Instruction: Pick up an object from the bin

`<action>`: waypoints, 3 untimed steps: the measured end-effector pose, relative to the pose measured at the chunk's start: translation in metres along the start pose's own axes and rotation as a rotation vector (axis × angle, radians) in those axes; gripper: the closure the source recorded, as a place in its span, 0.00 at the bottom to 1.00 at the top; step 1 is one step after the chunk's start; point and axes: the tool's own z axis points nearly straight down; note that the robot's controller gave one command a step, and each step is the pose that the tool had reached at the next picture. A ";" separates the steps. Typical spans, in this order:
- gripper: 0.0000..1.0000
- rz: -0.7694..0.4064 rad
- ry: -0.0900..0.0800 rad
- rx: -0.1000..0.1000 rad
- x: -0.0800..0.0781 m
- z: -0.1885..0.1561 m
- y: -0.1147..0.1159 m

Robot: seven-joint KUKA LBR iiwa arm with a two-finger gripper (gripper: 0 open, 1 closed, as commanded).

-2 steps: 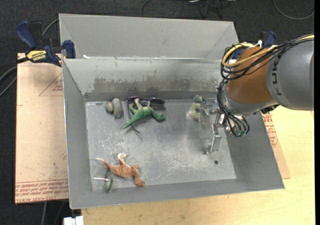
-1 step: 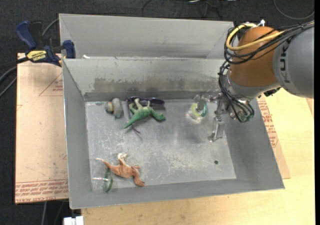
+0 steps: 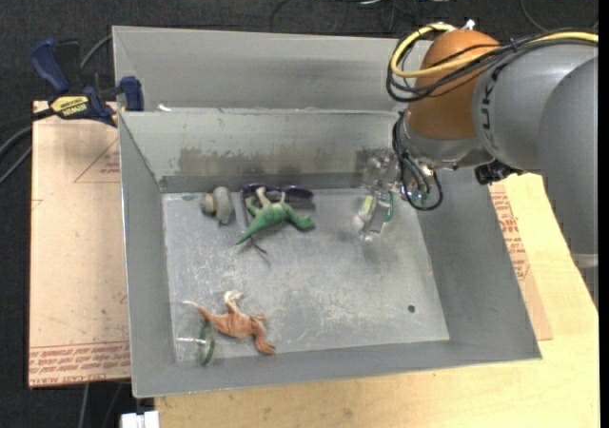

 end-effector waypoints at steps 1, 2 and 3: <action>0.00 -0.055 -0.011 -0.001 0.001 0.027 -0.019; 1.00 0.148 -0.012 -0.008 -0.014 0.023 -0.041; 1.00 0.147 -0.012 -0.008 -0.014 0.023 -0.041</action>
Offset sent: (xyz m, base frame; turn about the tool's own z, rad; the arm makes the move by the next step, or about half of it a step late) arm -0.0022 -0.0463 -0.0293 0.1527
